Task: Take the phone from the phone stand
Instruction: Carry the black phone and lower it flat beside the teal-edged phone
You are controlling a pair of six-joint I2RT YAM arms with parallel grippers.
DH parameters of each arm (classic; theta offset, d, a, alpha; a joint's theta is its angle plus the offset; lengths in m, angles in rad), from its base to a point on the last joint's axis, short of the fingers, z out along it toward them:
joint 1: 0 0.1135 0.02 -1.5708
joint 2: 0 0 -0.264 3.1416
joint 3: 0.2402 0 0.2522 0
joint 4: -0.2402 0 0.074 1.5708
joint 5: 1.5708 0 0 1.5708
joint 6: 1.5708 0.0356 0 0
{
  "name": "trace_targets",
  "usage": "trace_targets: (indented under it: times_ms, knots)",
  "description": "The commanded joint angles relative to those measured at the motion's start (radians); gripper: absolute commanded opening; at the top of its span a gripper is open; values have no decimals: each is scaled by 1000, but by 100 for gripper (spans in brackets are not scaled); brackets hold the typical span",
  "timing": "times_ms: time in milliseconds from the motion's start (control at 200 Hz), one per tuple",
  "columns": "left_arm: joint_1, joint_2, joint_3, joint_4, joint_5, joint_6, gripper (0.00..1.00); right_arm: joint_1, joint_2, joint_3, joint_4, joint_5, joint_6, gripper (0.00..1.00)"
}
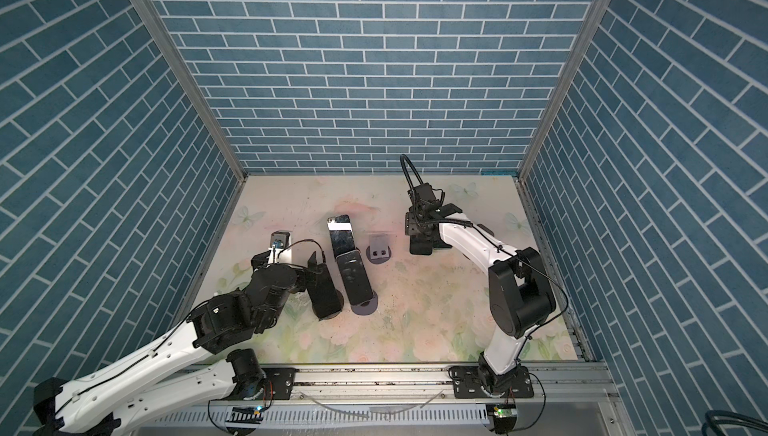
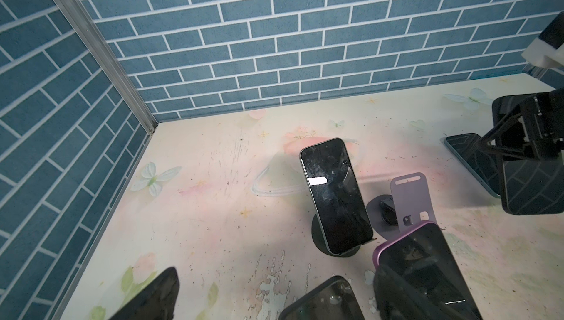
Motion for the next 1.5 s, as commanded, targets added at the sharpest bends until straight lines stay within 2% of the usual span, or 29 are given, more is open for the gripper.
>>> trace_targets:
  times_ms: [0,880,1491]
  knots:
    - [-1,1,1,10,0,6,100,0,45,6,16,-28,1,64]
    - [2,-6,-2,-2,-16,24,100,-6,339,249,-86,-16,-72,66]
    - [7,14,-1,21,-20,57,100,-40,498,362,-133,34,-65,71]
